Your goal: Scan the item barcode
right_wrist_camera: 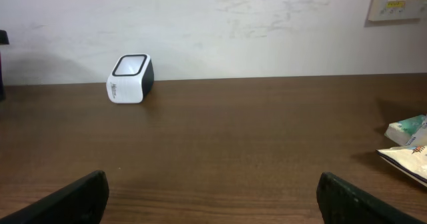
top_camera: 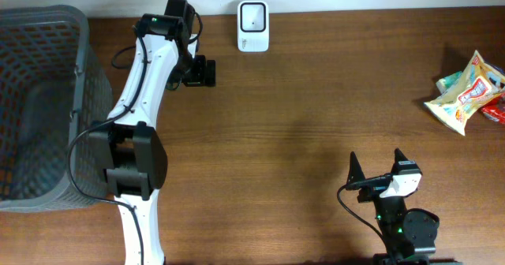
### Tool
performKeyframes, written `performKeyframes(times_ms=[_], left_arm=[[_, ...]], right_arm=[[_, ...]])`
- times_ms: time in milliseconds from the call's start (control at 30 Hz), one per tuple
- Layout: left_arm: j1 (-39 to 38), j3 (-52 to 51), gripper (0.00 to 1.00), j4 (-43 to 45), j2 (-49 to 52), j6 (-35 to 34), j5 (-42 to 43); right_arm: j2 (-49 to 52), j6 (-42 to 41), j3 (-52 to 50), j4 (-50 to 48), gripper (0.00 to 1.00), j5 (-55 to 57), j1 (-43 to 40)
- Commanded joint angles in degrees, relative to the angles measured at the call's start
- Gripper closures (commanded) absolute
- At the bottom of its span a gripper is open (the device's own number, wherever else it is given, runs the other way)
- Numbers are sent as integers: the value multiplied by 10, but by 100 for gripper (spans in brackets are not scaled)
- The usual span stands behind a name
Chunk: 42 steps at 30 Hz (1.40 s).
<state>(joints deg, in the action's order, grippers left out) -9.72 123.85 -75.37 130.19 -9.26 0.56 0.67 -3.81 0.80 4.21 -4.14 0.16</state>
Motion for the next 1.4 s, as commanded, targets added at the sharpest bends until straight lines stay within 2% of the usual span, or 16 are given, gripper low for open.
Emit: performKeyframes(times_ms=[0, 267, 433, 567, 667, 733, 833, 900, 967, 1000, 1100, 1300, 1367], left_arm=[[1, -1, 1, 1, 2, -5, -4], [0, -1, 1, -12, -20, -5, 16], [-12, -27, 1, 45, -115, -5, 15], [-17, -186, 1, 149, -248, 27, 22], [-29, -306, 1, 233, -342, 111, 66], [-45, -422, 1, 303, -444, 141, 72], [-49, -596, 1, 393, -598, 141, 71], [-49, -729, 1, 451, -738, 174, 71], [-49, -792, 1, 451, -836, 182, 69], [-49, -828, 1, 447, -915, 181, 70], [-49, -846, 1, 427, -1041, 181, 70], [-43, -936, 1, 421, -1114, 182, 70], [-35, -996, 1, 480, -1130, 182, 70]], right_arm=[[-5, 4, -5, -1, 2, -7, 6], [-5, 4, -5, -1, 2, -7, 6], [-5, 4, -5, -1, 2, -7, 6], [-5, 4, -5, -1, 1, -7, 6], [-5, 4, -5, -1, 2, -7, 6], [-5, 4, -5, -1, 2, -7, 6], [-5, 4, -5, -1, 2, -7, 6], [-5, 4, -5, -1, 2, -7, 6], [-5, 4, -5, -1, 1, -7, 6], [-5, 4, -5, -1, 2, -7, 6], [-5, 4, -5, -1, 2, -7, 6], [-5, 4, -5, -1, 2, -7, 6], [-5, 4, -5, -1, 2, -7, 6]])
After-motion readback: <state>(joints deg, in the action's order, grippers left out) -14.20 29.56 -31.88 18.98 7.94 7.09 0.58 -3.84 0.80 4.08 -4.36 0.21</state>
